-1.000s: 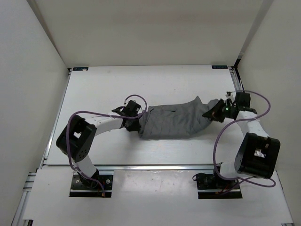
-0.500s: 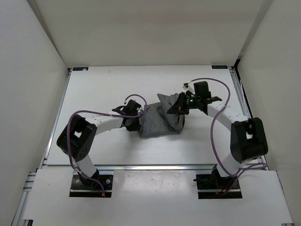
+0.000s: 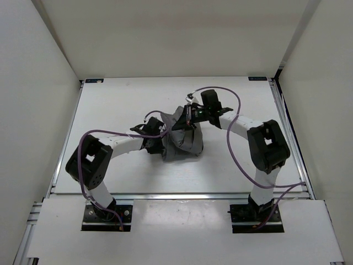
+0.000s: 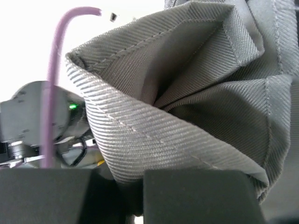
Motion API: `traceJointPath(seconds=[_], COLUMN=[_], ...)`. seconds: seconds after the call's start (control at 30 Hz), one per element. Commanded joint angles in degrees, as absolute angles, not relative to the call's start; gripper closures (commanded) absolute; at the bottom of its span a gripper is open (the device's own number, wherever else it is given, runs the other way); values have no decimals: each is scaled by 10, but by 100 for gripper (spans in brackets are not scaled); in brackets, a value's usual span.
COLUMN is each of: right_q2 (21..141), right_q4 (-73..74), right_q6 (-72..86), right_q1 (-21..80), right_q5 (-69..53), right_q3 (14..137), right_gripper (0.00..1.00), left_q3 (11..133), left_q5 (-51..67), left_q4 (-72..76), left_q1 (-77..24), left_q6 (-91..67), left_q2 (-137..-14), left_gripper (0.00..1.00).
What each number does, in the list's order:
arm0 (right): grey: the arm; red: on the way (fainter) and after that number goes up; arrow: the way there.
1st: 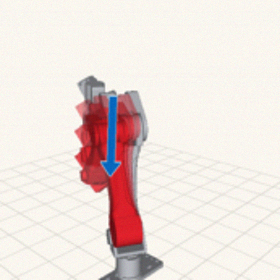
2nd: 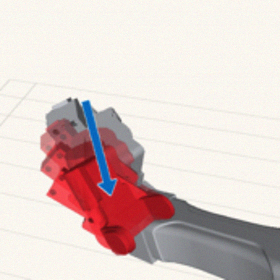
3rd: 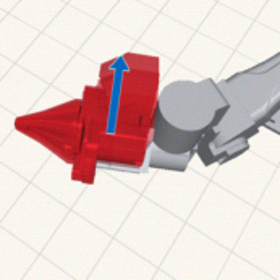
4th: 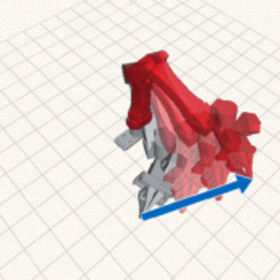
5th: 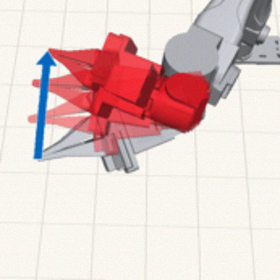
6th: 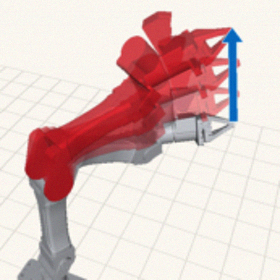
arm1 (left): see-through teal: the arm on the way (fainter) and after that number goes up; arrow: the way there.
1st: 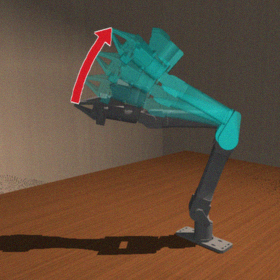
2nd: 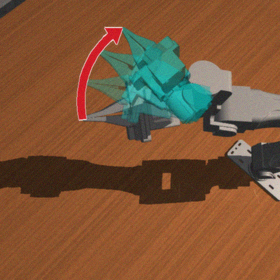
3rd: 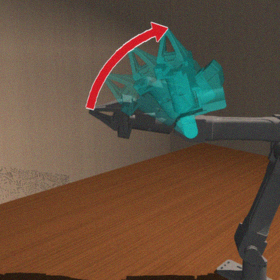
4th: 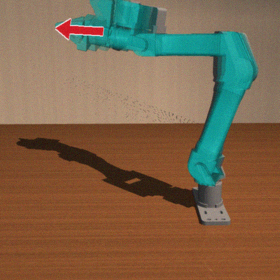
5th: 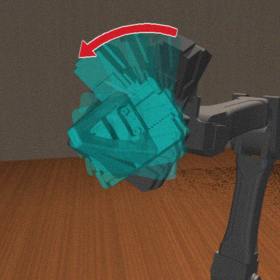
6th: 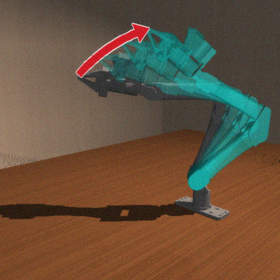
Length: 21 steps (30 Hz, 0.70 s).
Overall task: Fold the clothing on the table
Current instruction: Fold the skirt
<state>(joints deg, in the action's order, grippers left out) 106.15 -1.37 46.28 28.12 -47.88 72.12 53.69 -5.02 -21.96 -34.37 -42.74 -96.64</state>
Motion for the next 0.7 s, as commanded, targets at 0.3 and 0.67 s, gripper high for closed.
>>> traceJointPath(seconds=[0.3, 0.67], right_q2=[1058, 994], right_q4=[-394, -263], right_q6=[719, 630], right_q1=[249, 197], right_q5=[-646, -624], right_q3=[622, 578], right_gripper=[46, 100], left_q3=[544, 598], left_q5=[-76, -6], left_q4=[-266, -281], left_q1=[-216, -217], left_q6=[-394, -403], left_q2=[-866, -790], left_gripper=[77, 88])
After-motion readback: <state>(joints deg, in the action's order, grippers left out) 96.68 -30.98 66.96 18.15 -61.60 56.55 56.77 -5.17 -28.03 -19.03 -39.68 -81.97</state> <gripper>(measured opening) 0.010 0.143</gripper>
